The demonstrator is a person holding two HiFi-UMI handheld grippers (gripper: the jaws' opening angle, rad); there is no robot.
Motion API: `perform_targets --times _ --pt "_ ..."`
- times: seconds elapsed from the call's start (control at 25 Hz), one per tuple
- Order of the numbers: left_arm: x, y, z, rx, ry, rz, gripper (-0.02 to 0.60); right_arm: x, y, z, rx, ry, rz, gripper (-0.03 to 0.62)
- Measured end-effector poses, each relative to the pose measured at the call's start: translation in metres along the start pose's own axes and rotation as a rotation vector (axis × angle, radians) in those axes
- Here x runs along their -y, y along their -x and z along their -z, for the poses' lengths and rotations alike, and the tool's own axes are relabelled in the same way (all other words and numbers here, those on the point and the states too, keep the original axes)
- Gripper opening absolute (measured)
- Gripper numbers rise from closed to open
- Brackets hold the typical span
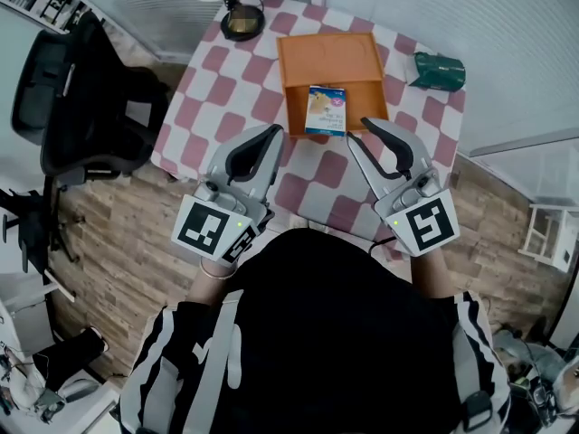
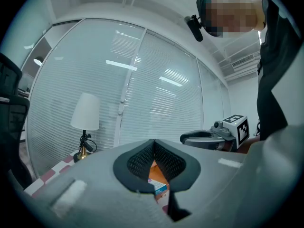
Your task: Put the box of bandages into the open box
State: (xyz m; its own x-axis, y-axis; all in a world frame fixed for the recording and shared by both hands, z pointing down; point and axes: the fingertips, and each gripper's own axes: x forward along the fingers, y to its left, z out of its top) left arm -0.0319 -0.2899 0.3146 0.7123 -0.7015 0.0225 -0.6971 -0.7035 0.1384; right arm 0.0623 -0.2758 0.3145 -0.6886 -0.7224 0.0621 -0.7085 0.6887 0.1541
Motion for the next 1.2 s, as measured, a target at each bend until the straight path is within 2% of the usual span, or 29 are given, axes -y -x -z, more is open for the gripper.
perform_targets --times 0.08,0.36,0.68,1.2 --pt "0.001 -0.001 -0.003 0.004 -0.005 0.002 -0.005 0.002 0.003 -0.007 0.019 -0.006 0.015 0.067" --pt "0.001 0.001 -0.011 0.019 -0.013 0.004 -0.005 0.005 0.012 -0.024 0.058 -0.015 0.046 0.019" --pt "-0.001 0.005 -0.022 0.049 -0.024 0.0 -0.005 0.006 0.019 -0.043 0.103 -0.02 0.075 0.004" --pt "0.002 0.007 -0.026 0.065 -0.027 0.011 -0.005 0.005 0.025 -0.052 0.115 -0.011 0.109 0.0"
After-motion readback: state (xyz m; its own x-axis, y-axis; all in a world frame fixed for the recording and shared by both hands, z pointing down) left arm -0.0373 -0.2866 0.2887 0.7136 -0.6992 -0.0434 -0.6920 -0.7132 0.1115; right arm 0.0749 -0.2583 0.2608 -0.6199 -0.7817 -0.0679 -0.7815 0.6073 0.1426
